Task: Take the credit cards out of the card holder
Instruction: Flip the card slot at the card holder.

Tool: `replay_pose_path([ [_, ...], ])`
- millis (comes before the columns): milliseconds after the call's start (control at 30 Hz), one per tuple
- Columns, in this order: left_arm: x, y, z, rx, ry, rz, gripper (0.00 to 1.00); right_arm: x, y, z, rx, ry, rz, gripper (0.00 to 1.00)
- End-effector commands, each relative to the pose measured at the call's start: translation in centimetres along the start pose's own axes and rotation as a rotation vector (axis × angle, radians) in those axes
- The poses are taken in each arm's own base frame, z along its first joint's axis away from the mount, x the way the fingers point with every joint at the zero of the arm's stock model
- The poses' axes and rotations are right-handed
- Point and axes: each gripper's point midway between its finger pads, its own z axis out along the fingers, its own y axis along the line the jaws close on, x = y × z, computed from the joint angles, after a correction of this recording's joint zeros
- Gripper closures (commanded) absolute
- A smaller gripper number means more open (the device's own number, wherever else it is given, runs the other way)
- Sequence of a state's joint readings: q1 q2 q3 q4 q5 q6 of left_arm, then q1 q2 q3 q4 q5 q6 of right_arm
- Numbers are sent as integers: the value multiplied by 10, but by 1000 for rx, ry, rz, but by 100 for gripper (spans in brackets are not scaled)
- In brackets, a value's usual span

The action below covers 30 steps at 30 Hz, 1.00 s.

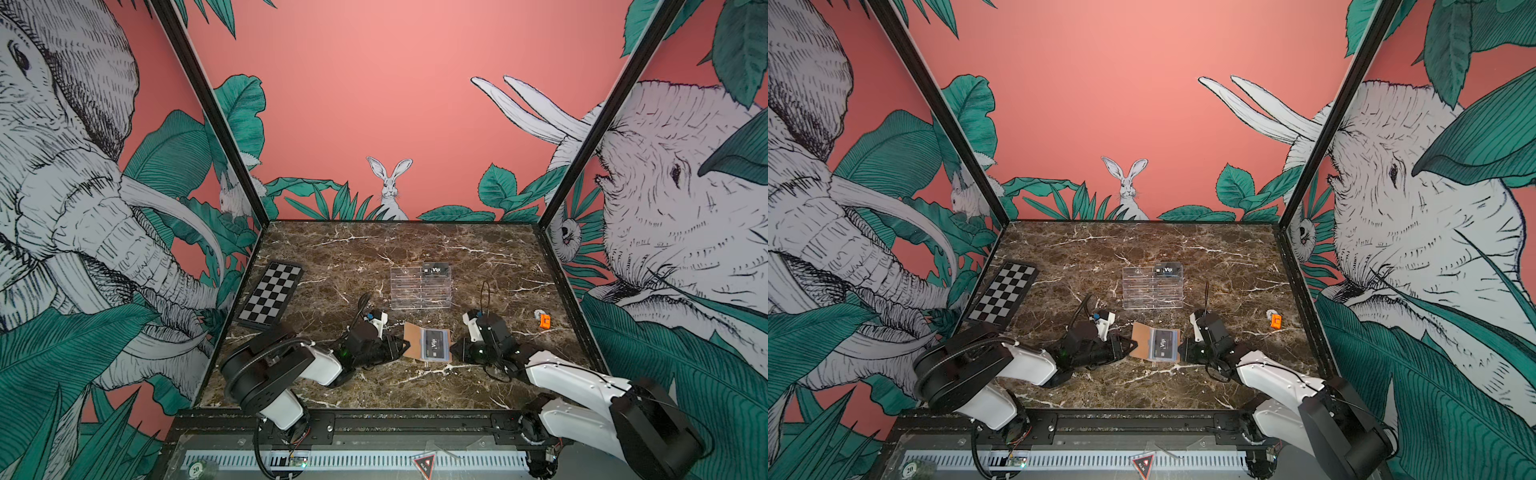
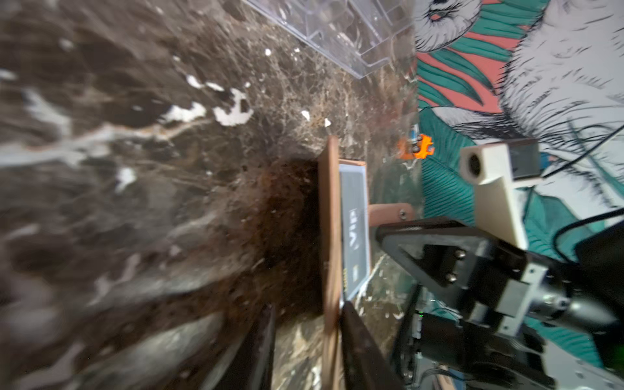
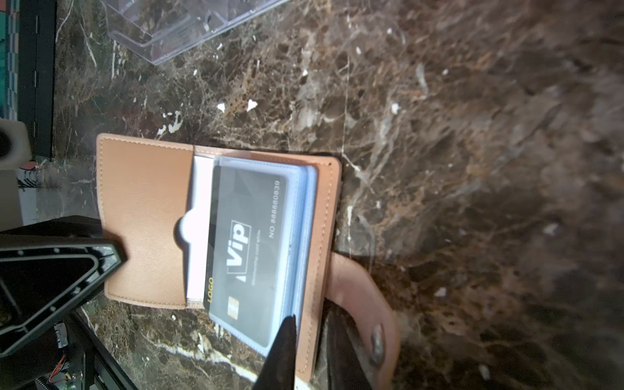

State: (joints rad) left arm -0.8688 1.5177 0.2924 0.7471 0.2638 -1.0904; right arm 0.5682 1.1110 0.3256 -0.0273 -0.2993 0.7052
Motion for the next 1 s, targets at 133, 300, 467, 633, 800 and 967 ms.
replay_pose_path([
  [133, -4, 34, -28, -275, -21, 25, 41, 0, -13, -8, 78, -4, 5, 67],
  [300, -21, 23, -51, -331, -80, 83, 35, -6, -17, -18, 93, -30, 10, 58],
  [467, -36, 2, -70, -324, -130, 147, 35, -14, -20, -33, 109, -76, -2, 46],
  [633, -54, -32, -86, -237, -209, 220, 21, -27, -17, -56, 110, -174, -39, 24],
  [800, -56, -78, -82, -60, -193, 271, 18, -41, -1, -76, 32, -285, -76, 7],
  [967, -47, -107, -60, 110, -119, 215, 21, -43, 9, -83, -14, -301, -97, 5],
])
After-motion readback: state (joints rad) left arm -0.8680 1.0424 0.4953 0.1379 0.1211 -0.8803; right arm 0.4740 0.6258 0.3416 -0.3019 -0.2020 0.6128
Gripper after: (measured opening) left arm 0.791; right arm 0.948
